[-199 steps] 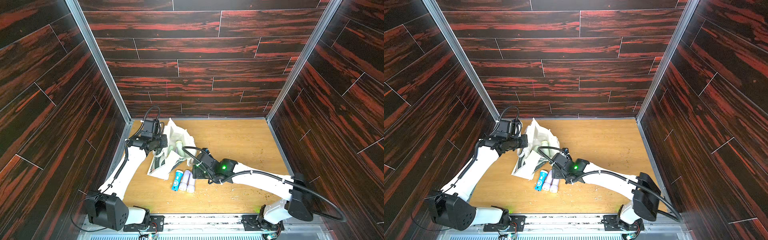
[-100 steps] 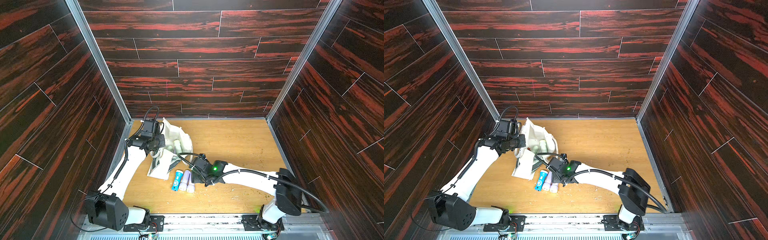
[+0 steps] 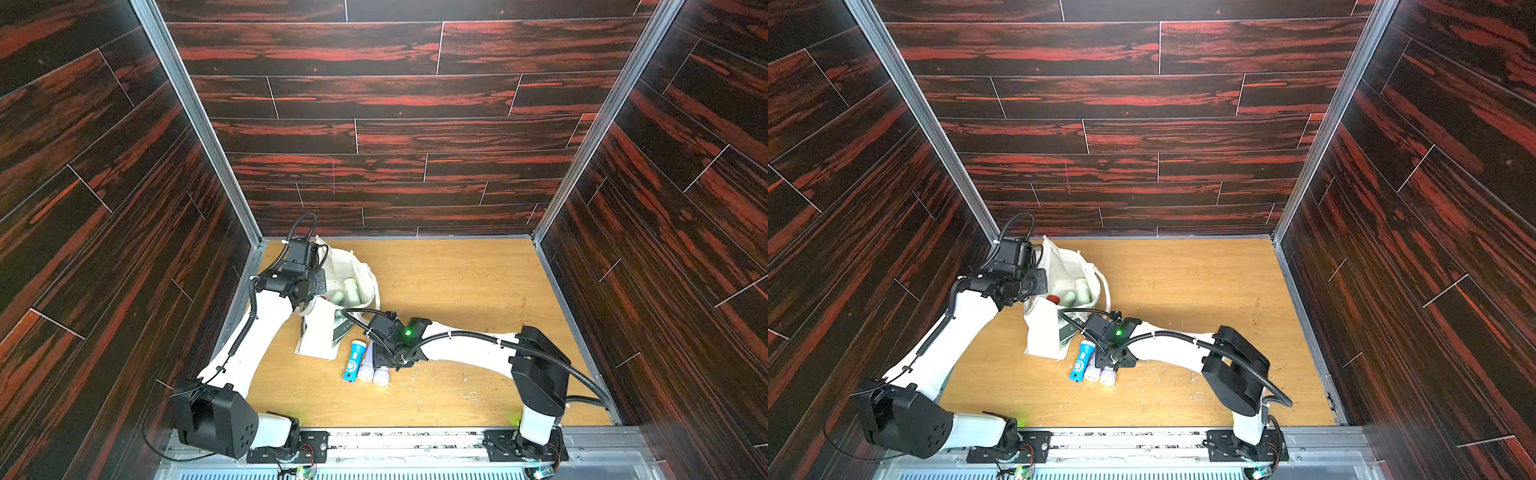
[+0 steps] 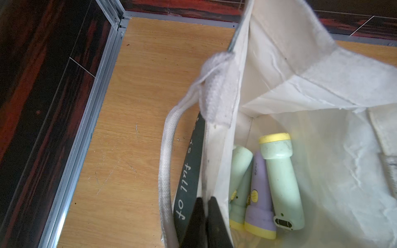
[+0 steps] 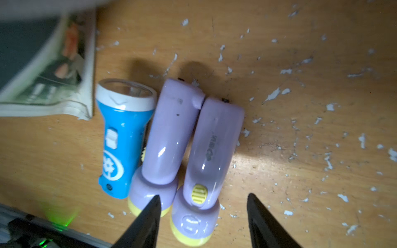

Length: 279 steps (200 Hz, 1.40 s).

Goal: Put the flashlights into the tote bags
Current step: Pick up the flashlight from the center of the board.

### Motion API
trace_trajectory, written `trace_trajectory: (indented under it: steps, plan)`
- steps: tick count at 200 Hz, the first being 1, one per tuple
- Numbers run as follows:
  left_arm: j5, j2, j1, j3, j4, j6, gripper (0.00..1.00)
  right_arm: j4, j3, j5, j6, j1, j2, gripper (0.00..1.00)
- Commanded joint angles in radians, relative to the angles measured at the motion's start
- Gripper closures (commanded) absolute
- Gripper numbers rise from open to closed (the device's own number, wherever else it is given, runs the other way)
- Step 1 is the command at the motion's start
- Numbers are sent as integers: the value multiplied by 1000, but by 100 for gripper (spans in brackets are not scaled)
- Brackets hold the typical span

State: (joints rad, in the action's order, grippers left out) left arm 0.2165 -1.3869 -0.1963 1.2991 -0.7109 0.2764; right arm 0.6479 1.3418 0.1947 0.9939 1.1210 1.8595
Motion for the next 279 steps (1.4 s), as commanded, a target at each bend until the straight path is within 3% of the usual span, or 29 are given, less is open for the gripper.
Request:
trace_trajectory:
  steps: [1, 22, 137, 245, 279]
  plan:
    - [37, -6, 7, 12, -58, -11, 100, 38, 11, -17, 21, -14, 44, 41]
    - [28, -5, 7, 11, -57, -9, 100, 51, 18, -17, 22, -17, 59, 45]
    - [-4, 1, 7, 9, -54, -11, 100, 75, 70, -43, 12, -30, 160, 46]
    - [-53, 4, 6, 11, -44, -11, 100, 93, 72, -35, 9, -41, 168, 66]
    - [-76, 10, 6, 11, -39, -6, 100, 86, 47, 0, 16, -42, 108, 81]
